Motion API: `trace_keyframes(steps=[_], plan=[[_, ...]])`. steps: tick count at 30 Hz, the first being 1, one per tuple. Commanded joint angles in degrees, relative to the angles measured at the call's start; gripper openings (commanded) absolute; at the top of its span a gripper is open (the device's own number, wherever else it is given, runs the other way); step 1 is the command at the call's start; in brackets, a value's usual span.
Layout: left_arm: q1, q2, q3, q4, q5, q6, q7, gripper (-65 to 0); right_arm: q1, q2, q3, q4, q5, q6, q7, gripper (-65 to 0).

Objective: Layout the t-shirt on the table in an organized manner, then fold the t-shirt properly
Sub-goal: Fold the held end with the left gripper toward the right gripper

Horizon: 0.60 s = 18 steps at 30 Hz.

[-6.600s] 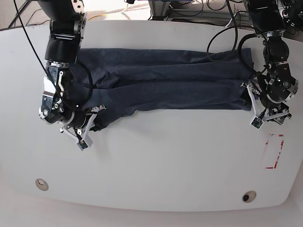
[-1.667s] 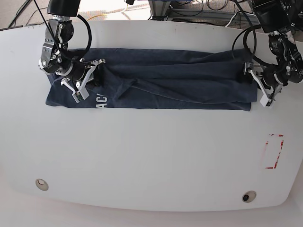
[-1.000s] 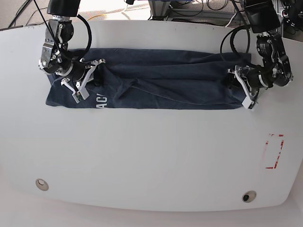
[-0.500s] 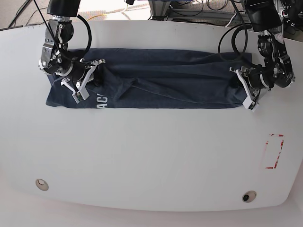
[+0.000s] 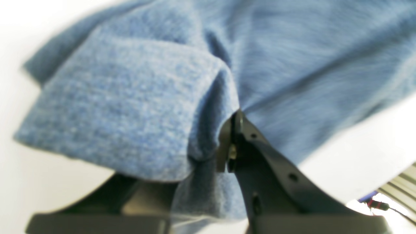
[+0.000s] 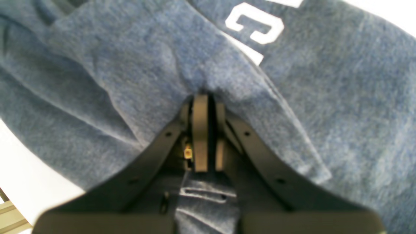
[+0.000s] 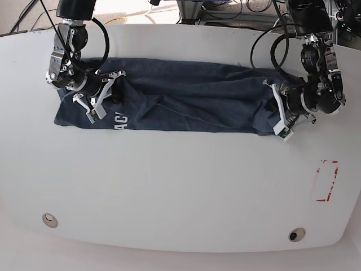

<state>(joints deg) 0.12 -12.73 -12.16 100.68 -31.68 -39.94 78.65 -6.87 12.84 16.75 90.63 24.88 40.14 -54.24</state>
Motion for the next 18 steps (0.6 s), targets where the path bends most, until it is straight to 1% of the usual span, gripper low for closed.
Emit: trace_keyframes(steps=[1,8,12,15,18], plan=[[-0.7,-0.1,3.0,1.9,-1.0,-0.1,-0.7,-65.0,0.4,0.5,0.1,0.3,-1.0,-0.1,-0.8,-62.0],[-0.6,5.2,6.9,3.7,-1.0,-0.1,-0.7,-65.0,0.4,0.6,0.1,0.3,-1.0,-0.1,-0.8,-62.0],[-0.9,7.0,9.8,3.8,-1.0,-0.1,-0.7,-65.0,0.4,0.7,0.1,0.3,-1.0,-0.1,-0.8,-62.0],[-1.1,9.5,11.6,3.8,-0.8,-0.1,-0.7,-65.0,0.4,0.7,0.1,0.2,-1.0,-0.1,-0.8,-62.0],[-2.0,12.2,11.8,3.8,-0.7,-0.1,-0.7,-64.9,0.4,0.7,0.1,0.2,-1.0,-0.1,-0.7,-62.0]])
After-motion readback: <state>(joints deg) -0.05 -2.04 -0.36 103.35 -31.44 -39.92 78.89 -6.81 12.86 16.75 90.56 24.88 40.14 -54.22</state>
